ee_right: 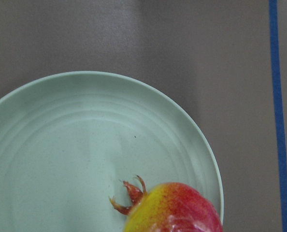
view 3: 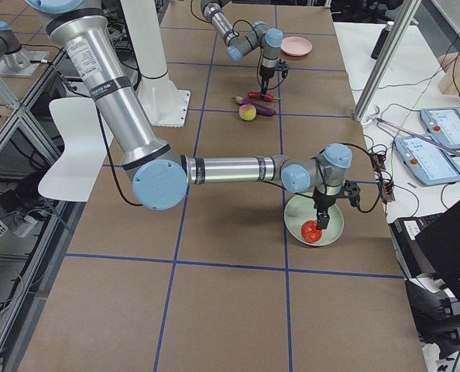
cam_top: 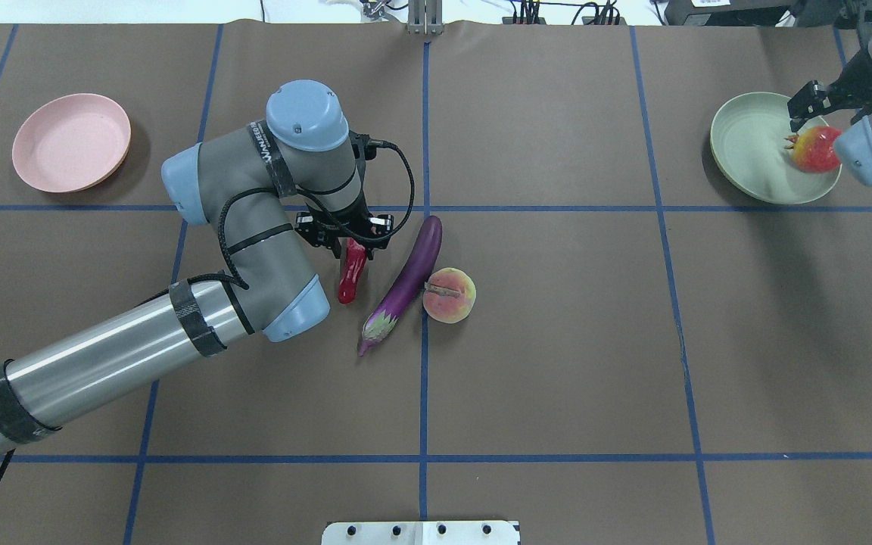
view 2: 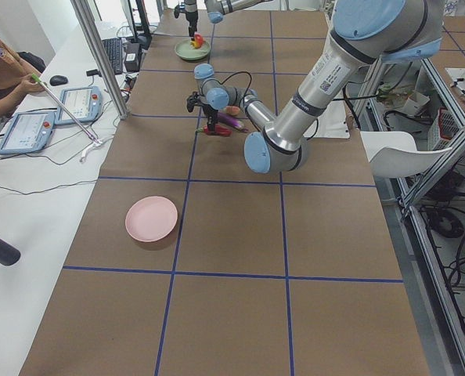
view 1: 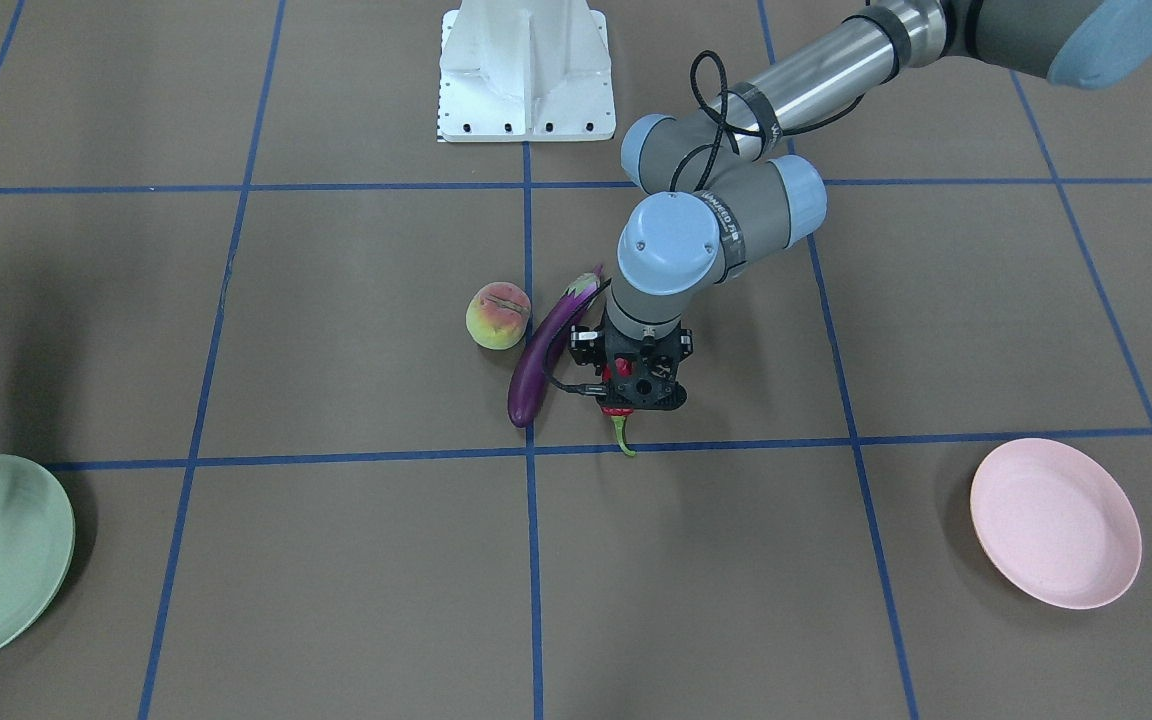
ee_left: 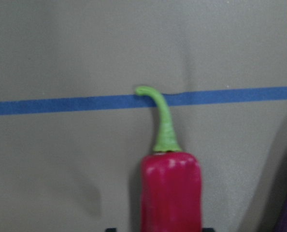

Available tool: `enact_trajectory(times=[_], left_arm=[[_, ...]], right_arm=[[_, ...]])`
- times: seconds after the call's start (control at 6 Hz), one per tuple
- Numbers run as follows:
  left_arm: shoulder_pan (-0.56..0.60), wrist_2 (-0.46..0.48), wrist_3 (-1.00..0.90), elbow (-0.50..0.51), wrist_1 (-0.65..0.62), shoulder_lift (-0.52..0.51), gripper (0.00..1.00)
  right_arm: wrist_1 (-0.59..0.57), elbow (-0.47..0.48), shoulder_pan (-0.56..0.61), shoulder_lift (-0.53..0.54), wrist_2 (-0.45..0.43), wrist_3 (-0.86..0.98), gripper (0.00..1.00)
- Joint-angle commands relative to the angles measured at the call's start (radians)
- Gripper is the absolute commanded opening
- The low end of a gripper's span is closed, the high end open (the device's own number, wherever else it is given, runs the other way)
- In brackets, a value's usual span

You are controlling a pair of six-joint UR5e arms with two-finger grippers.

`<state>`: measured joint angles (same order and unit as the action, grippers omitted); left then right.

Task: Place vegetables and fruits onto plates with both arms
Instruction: 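Release pomegranate on green plate while left gripper lifts chili toward pink plate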

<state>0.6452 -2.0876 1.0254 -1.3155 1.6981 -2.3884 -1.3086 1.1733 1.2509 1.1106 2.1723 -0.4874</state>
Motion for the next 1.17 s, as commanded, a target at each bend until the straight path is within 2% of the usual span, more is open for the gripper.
enact_trajectory(times=[0.0, 0.17, 0.33, 0.67, 0.83, 1.0], left_arm=[[-0.006, 0.0, 0.001, -0.001, 0.0, 0.0, 0.0], [0.013, -0.003, 0.002, -0.025, -0.001, 0.0, 0.0], [0.074, -0.017, -0.004, -0.084, -0.012, 0.008, 0.0], [0.265, -0.139, -0.03, -0.128, -0.012, 0.089, 0.0], [0.331, -0.14, -0.091, -0.123, -0.014, 0.147, 0.0], [0.42, -0.141, -0.099, -0.069, -0.015, 0.164, 0.0]], right_arm=[[-0.03, 0.162, 0.002, 0.02, 0.068, -0.006, 1.0], [-0.031, 0.231, -0.043, 0.02, 0.099, -0.057, 1.0], [-0.025, 0.283, -0.123, 0.008, 0.093, -0.188, 1.0], [-0.011, 0.316, -0.305, -0.072, 0.063, -0.504, 1.0], [-0.009, 0.318, -0.406, -0.124, -0.001, -0.622, 1.0], [-0.011, 0.307, -0.507, -0.214, -0.103, -0.774, 1.0]])
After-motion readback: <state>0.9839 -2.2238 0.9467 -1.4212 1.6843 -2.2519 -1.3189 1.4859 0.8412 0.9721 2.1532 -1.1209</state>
